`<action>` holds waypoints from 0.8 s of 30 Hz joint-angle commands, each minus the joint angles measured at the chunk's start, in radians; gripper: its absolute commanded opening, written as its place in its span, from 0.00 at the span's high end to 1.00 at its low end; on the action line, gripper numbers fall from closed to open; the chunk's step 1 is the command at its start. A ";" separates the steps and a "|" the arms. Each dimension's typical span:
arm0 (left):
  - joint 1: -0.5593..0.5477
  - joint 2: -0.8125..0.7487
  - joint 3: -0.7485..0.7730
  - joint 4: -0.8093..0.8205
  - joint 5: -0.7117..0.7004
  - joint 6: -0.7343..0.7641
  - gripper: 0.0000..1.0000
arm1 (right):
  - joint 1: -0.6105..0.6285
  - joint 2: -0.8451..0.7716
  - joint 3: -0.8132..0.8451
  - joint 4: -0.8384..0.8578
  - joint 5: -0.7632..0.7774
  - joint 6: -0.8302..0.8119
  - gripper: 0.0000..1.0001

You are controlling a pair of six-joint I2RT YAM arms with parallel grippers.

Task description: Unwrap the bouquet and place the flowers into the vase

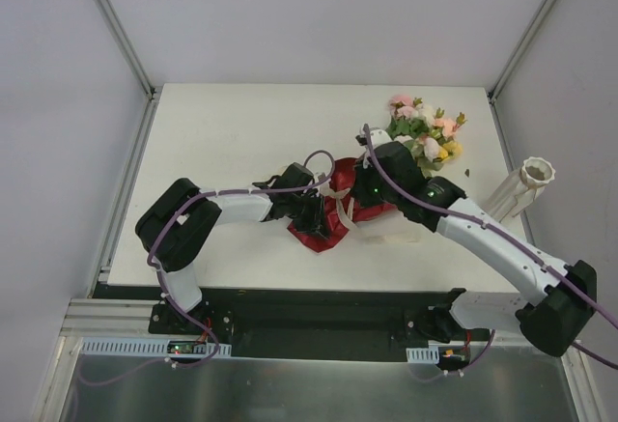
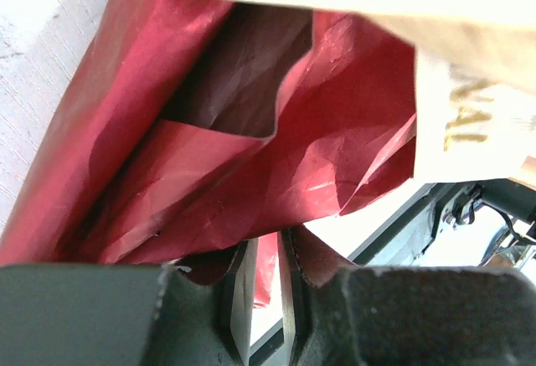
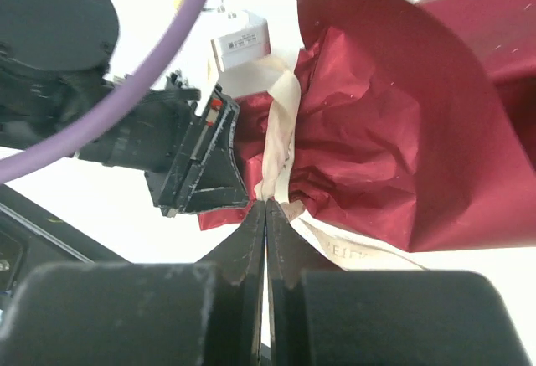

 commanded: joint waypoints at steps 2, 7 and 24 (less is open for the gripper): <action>0.001 0.012 -0.026 0.022 -0.042 0.020 0.85 | -0.003 -0.121 0.130 -0.092 0.063 -0.004 0.99; 0.002 0.009 -0.037 0.033 -0.048 0.019 0.85 | -0.004 -0.187 0.303 -0.186 0.113 -0.055 0.99; 0.001 -0.008 -0.035 0.038 -0.037 0.017 0.83 | -0.006 -0.518 0.617 -0.264 0.378 -0.250 0.99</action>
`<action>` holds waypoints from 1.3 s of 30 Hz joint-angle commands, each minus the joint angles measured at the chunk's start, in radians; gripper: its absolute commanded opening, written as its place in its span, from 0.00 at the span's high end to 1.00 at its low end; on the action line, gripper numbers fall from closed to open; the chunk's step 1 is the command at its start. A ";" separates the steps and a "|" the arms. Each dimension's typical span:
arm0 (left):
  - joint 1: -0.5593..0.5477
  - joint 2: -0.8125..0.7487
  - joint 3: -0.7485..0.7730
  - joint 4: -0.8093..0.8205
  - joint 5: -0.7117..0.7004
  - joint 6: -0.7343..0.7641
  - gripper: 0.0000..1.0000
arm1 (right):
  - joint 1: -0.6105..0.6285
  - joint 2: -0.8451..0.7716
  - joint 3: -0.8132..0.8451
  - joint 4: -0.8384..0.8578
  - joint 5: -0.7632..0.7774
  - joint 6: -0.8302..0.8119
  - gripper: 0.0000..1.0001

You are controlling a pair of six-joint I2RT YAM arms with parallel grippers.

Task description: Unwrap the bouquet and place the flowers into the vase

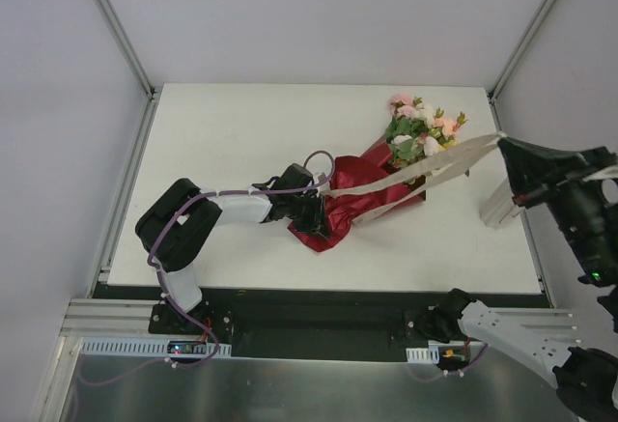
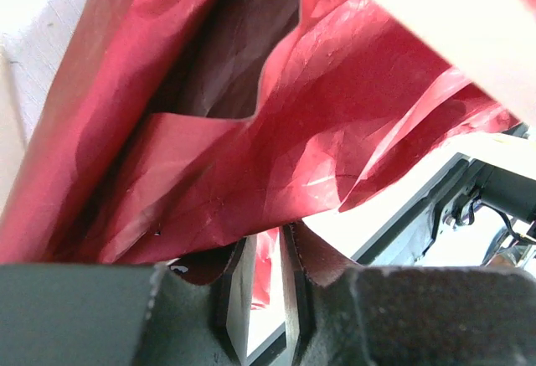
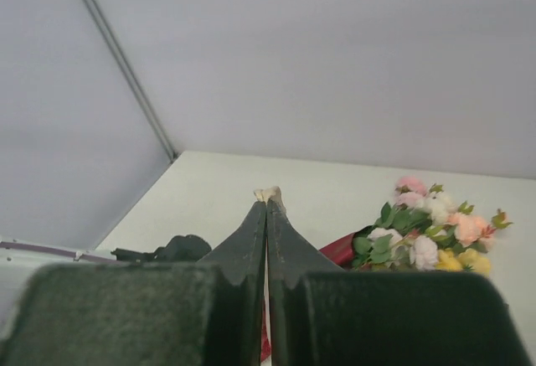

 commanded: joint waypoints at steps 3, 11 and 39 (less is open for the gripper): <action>0.002 -0.026 -0.020 -0.001 -0.036 0.016 0.83 | -0.004 -0.066 -0.035 -0.006 0.140 -0.084 0.99; 0.002 -0.152 -0.032 -0.003 0.006 0.013 0.66 | -0.002 -0.077 -0.066 -0.024 0.076 -0.114 0.99; -0.294 -0.586 -0.012 0.319 0.036 0.464 0.07 | -0.002 0.063 -0.265 0.132 -0.784 0.016 0.99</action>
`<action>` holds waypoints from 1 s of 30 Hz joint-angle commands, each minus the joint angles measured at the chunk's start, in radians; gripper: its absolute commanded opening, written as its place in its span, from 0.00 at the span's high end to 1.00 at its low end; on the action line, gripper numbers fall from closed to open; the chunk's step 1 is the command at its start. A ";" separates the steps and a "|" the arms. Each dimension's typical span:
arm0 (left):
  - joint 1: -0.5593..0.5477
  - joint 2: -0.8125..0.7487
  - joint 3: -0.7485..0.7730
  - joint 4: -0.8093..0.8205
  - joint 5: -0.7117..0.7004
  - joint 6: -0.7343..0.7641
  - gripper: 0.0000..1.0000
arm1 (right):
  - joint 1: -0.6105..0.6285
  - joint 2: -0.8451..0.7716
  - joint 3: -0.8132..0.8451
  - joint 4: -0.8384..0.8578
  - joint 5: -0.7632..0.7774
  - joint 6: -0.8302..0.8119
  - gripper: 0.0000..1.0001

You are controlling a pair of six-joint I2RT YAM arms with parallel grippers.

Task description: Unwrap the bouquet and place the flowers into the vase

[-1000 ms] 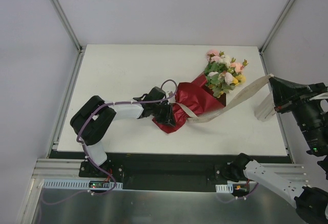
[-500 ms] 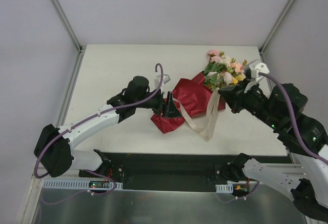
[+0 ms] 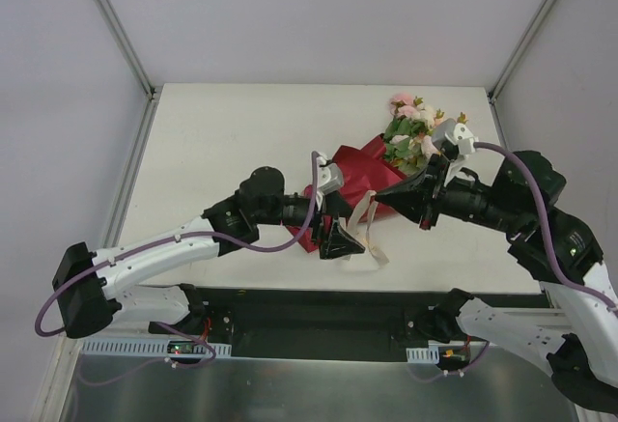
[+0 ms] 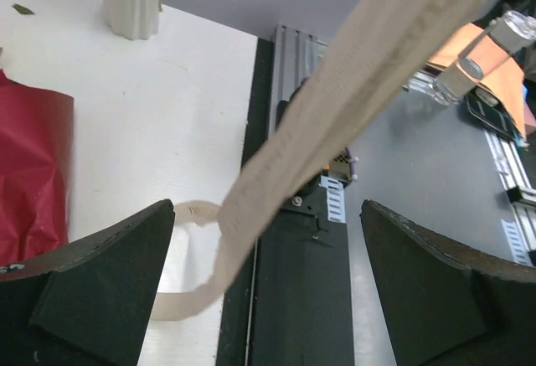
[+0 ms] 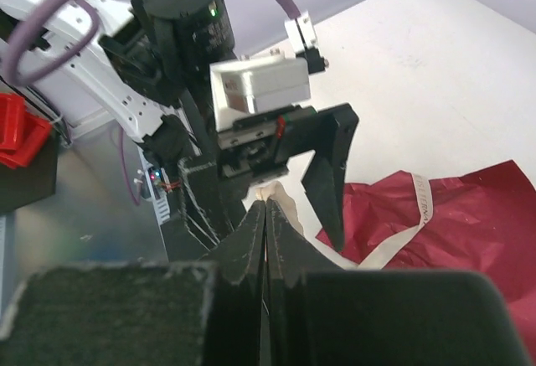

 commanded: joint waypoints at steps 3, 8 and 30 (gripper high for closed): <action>-0.087 0.068 0.032 0.112 -0.291 0.069 0.14 | -0.002 -0.019 0.002 0.116 0.051 0.126 0.99; -0.113 0.113 0.077 0.111 -0.413 0.054 0.36 | -0.002 -0.028 0.003 0.117 0.176 0.210 0.99; 0.414 -0.237 0.369 -0.746 -0.804 0.012 1.00 | 0.000 -0.185 -0.111 -0.162 0.671 0.193 0.12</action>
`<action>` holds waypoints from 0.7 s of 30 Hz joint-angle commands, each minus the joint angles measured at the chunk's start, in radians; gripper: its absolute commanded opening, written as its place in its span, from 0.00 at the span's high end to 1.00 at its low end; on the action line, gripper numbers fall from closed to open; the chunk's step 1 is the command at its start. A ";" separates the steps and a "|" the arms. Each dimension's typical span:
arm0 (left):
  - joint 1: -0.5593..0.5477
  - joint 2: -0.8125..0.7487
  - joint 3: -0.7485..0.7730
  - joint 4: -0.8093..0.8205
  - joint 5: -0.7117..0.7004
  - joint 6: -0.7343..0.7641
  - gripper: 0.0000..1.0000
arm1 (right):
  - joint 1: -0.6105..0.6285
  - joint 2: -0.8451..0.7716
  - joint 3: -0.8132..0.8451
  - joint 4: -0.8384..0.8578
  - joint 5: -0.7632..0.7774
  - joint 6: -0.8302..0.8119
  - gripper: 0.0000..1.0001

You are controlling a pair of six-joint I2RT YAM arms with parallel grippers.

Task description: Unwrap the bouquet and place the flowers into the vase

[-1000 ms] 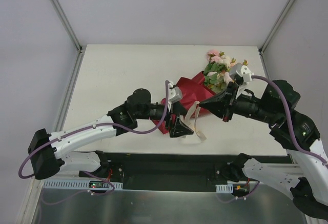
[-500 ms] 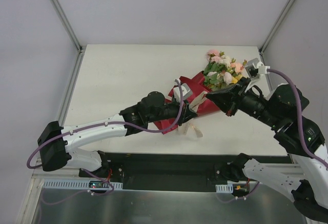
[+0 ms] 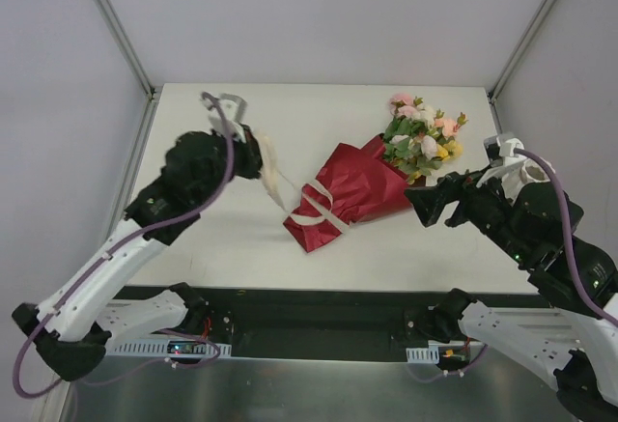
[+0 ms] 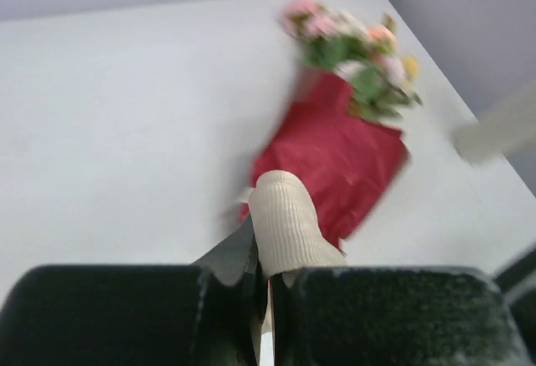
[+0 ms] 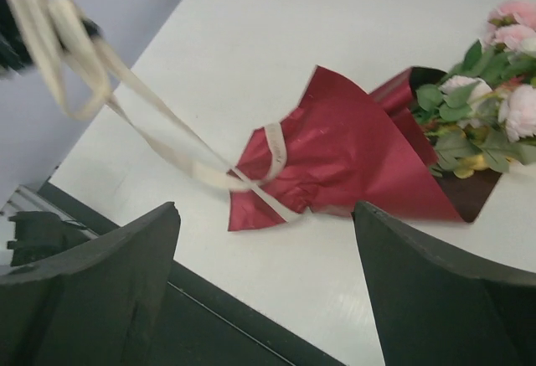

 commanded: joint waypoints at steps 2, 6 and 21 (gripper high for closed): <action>0.325 -0.011 0.262 -0.383 -0.087 0.025 1.00 | -0.002 -0.044 -0.046 -0.060 0.100 -0.015 0.12; 0.764 0.098 0.503 -0.508 0.034 -0.036 1.00 | 0.000 -0.051 -0.076 -0.063 0.101 0.002 0.11; 1.126 0.606 0.976 -0.474 0.353 -0.308 1.00 | -0.002 -0.041 -0.137 -0.087 0.068 0.042 0.10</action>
